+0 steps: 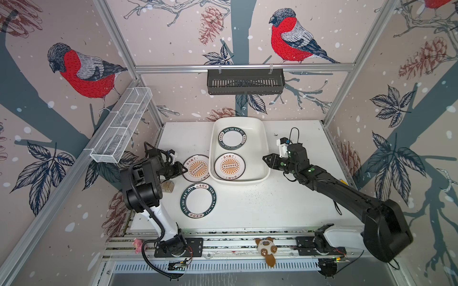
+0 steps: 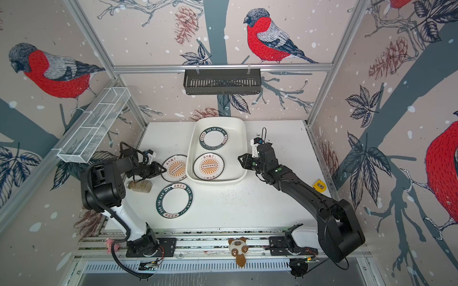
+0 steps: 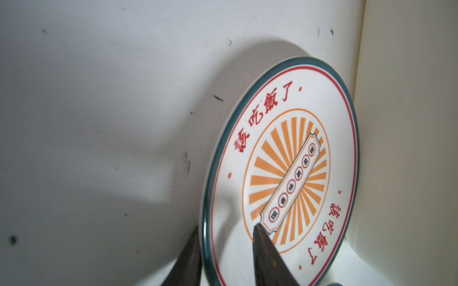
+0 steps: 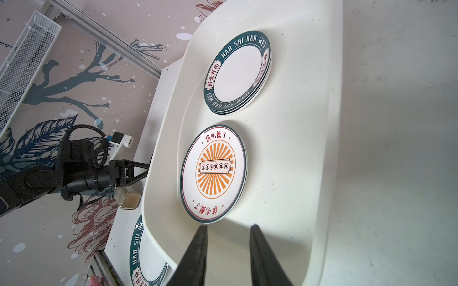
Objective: Place the plates into the plastic bin on the countertop
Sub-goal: Pick up the plate from the middle-left of the table.
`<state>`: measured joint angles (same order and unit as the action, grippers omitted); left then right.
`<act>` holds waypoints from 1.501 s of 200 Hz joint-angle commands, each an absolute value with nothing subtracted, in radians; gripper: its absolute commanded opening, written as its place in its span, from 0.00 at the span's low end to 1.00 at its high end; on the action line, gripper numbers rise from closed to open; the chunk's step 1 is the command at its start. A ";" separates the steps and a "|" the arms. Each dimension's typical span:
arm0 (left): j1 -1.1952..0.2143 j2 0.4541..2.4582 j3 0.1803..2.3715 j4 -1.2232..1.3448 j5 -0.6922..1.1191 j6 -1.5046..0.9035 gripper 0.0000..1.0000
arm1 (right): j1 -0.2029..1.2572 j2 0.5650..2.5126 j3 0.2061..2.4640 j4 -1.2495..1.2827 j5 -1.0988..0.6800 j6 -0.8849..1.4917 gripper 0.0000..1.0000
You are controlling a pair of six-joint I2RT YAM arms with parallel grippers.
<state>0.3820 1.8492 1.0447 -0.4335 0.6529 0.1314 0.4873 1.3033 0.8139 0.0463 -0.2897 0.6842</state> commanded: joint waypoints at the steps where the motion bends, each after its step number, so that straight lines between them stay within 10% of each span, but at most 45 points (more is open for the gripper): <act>1: 0.388 1.856 1.037 -0.440 0.659 0.146 0.34 | 0.486 1.309 0.813 0.077 -0.293 0.697 0.31; 154: 0.416 1.896 1.043 -0.414 0.737 0.117 0.29 | 0.486 1.319 0.802 0.100 -0.304 0.711 0.31; 300: 0.460 1.857 1.080 -0.432 0.748 0.098 0.00 | 0.486 1.316 0.801 0.103 -0.305 0.709 0.31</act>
